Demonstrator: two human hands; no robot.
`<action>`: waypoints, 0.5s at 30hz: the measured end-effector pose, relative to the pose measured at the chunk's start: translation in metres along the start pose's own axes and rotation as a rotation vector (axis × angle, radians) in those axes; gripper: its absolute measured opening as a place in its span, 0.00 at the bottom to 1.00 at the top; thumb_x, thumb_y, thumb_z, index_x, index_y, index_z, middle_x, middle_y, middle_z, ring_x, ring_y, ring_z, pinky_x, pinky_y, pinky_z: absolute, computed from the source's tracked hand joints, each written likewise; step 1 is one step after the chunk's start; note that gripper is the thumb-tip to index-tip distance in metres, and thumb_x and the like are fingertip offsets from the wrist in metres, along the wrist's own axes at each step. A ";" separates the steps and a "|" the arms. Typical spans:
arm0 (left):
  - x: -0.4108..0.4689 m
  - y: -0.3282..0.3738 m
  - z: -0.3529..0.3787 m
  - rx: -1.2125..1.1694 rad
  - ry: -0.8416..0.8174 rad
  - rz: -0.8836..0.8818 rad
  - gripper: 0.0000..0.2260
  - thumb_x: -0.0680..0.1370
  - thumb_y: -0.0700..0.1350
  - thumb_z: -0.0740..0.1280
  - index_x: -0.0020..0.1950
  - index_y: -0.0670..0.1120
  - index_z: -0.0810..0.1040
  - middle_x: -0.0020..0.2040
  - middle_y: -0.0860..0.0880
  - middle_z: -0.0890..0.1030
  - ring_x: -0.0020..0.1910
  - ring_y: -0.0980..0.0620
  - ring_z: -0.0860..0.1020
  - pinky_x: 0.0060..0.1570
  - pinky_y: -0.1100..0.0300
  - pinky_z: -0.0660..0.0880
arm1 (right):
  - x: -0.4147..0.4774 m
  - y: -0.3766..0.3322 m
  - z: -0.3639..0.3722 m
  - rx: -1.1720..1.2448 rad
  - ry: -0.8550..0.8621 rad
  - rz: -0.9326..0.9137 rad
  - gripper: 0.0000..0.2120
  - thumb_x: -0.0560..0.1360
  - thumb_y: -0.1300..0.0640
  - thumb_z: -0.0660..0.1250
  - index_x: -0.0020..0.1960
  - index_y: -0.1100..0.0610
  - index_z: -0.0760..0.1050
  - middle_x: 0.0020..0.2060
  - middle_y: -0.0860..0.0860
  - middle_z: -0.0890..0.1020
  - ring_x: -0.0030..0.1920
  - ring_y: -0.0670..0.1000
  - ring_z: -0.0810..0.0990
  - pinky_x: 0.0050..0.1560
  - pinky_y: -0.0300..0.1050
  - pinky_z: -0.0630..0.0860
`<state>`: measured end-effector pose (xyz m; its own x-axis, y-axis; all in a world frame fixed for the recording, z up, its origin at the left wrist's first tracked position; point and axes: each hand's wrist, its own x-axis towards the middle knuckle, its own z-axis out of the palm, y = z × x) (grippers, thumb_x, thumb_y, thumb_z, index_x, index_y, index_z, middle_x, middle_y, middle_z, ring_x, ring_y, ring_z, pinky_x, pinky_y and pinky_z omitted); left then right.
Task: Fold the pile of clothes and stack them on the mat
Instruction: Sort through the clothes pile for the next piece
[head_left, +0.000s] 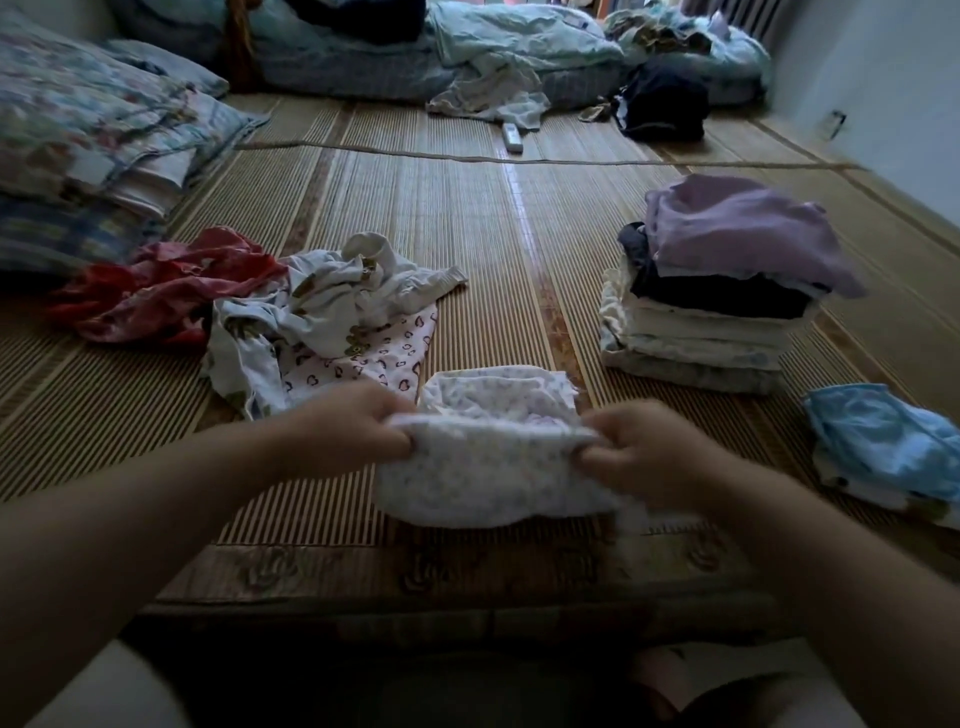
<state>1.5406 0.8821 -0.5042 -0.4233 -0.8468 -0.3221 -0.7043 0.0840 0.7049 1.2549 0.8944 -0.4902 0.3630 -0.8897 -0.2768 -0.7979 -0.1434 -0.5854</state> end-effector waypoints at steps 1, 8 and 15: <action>0.008 0.002 -0.004 -0.054 0.064 -0.005 0.10 0.76 0.44 0.66 0.35 0.49 0.80 0.32 0.52 0.78 0.31 0.57 0.75 0.32 0.61 0.71 | 0.012 -0.003 -0.010 -0.052 0.051 -0.015 0.10 0.75 0.54 0.65 0.35 0.55 0.76 0.30 0.48 0.77 0.30 0.48 0.75 0.29 0.42 0.71; 0.074 -0.004 -0.006 -0.358 0.170 -0.404 0.26 0.75 0.63 0.63 0.61 0.43 0.75 0.55 0.41 0.79 0.52 0.41 0.79 0.52 0.46 0.79 | 0.086 0.011 -0.013 -0.028 0.299 0.198 0.27 0.76 0.40 0.62 0.69 0.53 0.70 0.63 0.54 0.77 0.60 0.55 0.76 0.58 0.51 0.74; 0.085 -0.015 0.007 -0.274 0.131 -0.434 0.20 0.67 0.56 0.76 0.50 0.45 0.79 0.49 0.45 0.82 0.46 0.49 0.81 0.47 0.55 0.80 | 0.089 0.037 0.043 -0.066 0.201 0.517 0.47 0.66 0.28 0.64 0.75 0.56 0.59 0.73 0.59 0.60 0.71 0.61 0.58 0.67 0.55 0.63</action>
<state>1.5109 0.8128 -0.5467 -0.0391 -0.8329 -0.5520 -0.6166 -0.4146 0.6693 1.2785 0.8284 -0.5688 -0.1778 -0.9155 -0.3610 -0.8785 0.3130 -0.3610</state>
